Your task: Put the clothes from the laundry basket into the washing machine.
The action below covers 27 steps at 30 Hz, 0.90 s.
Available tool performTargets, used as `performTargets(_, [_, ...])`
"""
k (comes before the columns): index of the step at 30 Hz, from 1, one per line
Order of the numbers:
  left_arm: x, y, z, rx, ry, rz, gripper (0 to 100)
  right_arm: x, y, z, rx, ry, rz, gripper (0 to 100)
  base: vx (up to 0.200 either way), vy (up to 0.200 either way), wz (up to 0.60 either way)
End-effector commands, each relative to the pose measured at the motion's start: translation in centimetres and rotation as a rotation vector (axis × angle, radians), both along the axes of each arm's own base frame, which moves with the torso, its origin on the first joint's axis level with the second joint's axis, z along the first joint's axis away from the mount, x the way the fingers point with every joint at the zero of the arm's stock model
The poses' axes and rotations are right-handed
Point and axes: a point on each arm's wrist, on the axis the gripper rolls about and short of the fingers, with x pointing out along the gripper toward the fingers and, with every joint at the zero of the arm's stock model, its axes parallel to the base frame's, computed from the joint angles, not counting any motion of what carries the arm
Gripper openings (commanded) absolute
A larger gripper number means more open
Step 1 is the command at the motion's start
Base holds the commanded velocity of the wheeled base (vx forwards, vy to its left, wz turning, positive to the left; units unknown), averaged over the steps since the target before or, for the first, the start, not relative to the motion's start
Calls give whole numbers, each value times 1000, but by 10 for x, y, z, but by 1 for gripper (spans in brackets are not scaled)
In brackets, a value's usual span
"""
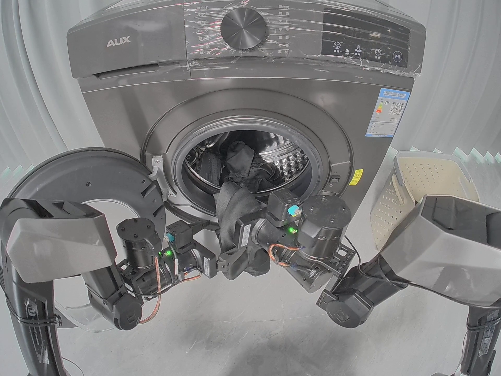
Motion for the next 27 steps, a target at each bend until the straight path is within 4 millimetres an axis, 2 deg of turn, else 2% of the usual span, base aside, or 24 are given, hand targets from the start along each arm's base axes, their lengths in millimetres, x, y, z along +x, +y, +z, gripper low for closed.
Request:
performTargets(1, [9,-5,-10,-5,9,4,100,-17,0,9,4,-5,39,0,0,0,0])
performTargets(6, [16,-8,-13,-13,4,5,100,-28,5,10,9,-9,68,0,0,0,0])
performTargets(19, [30,-9,-21,-26,0,44,100,-31,6,5,4,8,77,0,0,0,0])
performTargets(22, [36,-12,-17,-48,-18,76,100,-31,6,5,4,10,77,0,0,0,0])
performTargets(23, [35,-11,-17,-46,-14,82,0,-31,5,4,1,12,74,0,0,0,0])
performTargets(27, [34,-12,-17,-48,-12,77,0,-29,4,3,-1,14,68,0,0,0,0])
